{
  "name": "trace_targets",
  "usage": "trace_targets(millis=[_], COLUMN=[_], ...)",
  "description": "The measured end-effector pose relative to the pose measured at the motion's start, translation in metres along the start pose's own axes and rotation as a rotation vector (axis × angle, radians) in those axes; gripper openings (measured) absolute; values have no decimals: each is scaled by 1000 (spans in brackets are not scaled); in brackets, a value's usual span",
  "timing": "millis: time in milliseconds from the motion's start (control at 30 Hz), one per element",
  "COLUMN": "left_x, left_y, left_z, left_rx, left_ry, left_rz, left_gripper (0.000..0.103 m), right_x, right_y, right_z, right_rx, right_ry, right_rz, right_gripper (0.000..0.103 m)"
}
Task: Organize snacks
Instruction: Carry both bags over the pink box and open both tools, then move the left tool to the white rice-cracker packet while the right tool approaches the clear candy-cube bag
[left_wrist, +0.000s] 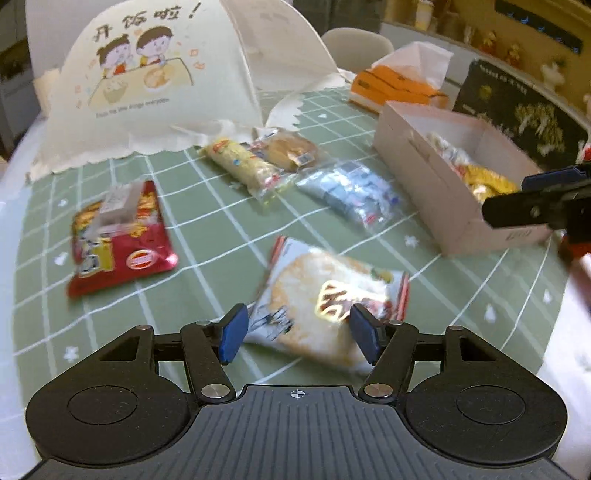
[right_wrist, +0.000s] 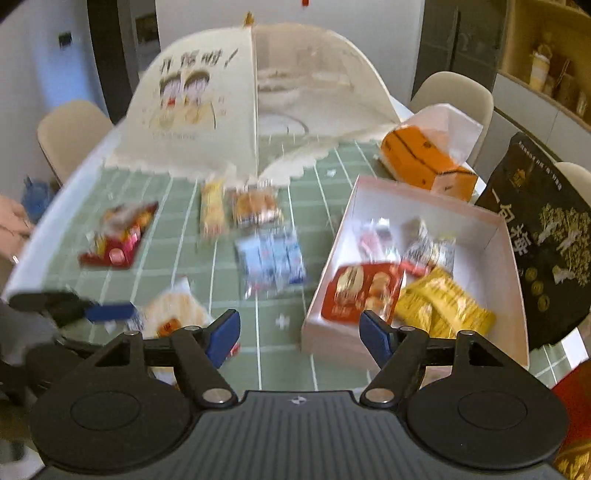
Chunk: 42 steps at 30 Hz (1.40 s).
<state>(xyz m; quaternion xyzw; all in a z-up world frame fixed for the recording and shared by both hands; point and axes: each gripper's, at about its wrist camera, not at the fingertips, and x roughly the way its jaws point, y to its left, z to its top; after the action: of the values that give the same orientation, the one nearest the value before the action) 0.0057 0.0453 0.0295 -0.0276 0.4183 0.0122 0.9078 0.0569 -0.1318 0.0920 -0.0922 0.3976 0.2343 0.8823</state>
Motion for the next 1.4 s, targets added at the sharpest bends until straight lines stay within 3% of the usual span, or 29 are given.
trace_targets(millis=[200,300,533,667,767,833,967,1100,1200,1400], left_x=[-16,-35,-73,-82,-80,-76,-66,-58,-55,-52], left_y=[28,44,60,62,65,66,61,50,42,31], left_z=[-13,-27,-43,-51,-55,-56,-51,-47,-45,-46], left_rx=[-129,-213,-324,-323,-336,-348,-358,-335,-309,-278], left_ry=[22,29,5,21,40,47,48,64,66,82], left_rz=[55,19,-32,-24,-23,-27,-61,-101,-117,-148], left_gripper=[64,64,64,64,64,64,64,64,64,64], right_x=[16,35,83,87,83,77,52,26,10,4], right_y=[10,23,50,64,64,64,67,56,43,22], right_z=[4,13,25,23,20,13,-13,-43,-56,-38], right_rx=[26,4,-97,-101,-39,-15,-22,-19,5,19], right_ry=[74,104,135,130,179,209,229,228,200,99], right_rz=[107,130,82,72,178,224,269,303,279,168], right_gripper=[72,72,74,78,55,45,39,39,39,45])
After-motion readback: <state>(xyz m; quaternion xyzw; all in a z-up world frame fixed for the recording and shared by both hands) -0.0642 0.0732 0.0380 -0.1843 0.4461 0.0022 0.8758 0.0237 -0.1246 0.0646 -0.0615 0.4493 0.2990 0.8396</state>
